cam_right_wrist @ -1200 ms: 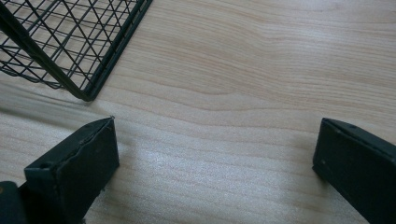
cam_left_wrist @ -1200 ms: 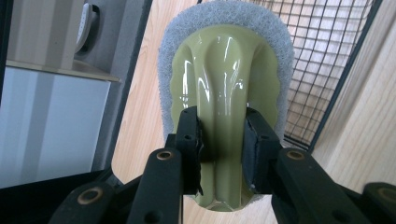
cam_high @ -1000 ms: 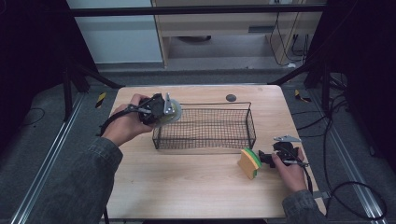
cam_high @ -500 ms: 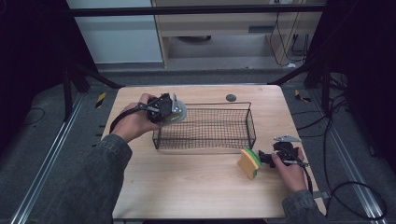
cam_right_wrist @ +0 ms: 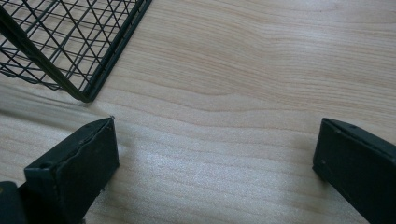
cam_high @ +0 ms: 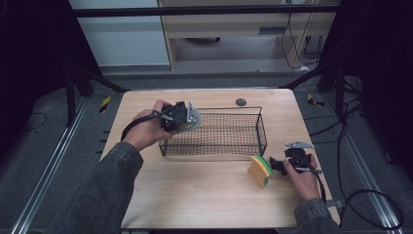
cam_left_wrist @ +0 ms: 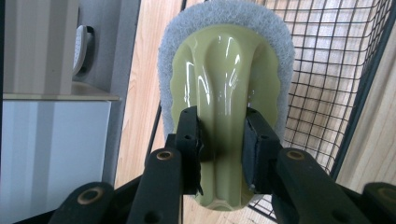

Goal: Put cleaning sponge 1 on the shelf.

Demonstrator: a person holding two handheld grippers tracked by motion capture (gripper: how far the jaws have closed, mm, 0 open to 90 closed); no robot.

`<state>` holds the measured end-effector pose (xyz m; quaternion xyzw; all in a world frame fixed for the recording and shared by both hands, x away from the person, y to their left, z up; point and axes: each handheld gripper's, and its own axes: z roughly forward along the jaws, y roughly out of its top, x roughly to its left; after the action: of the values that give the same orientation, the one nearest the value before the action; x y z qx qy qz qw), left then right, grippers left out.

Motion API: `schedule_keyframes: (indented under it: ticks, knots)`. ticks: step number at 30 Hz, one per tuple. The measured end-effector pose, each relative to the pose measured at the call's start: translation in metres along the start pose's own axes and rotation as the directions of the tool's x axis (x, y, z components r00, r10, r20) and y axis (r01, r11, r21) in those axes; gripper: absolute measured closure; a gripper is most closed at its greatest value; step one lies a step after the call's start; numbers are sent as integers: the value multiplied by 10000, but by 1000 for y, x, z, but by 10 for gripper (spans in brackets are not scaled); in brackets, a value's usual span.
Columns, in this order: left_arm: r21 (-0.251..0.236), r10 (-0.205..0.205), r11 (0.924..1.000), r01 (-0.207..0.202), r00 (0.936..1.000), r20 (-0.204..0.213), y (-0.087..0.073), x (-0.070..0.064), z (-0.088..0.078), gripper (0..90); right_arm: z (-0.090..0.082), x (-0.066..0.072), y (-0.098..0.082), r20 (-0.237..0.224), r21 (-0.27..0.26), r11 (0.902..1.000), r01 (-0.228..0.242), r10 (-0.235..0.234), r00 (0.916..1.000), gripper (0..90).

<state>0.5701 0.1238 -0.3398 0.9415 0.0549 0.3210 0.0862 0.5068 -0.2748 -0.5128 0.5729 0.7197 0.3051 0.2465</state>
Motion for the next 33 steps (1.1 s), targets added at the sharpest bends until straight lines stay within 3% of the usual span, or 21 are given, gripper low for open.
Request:
schedule_keyframes:
  ticks: [12, 30, 33]
  knots:
    - [167, 132, 9998, -133, 9999, 95, -1, -6, 9, 706, 0, 0, 0, -12, -2, 10000, -4, 4, 10000, 4]
    - [213, -8, 9998, 2, 9996, 287, -7, -13, 21, 706, 1, 0, 1, -49, 11, 10000, -7, 7, 10000, 4]
    - [231, 133, 9996, -139, 9996, 251, -8, -14, 23, 706, 1, 0, 1, -50, 10, 10000, -4, 4, 10000, 4]
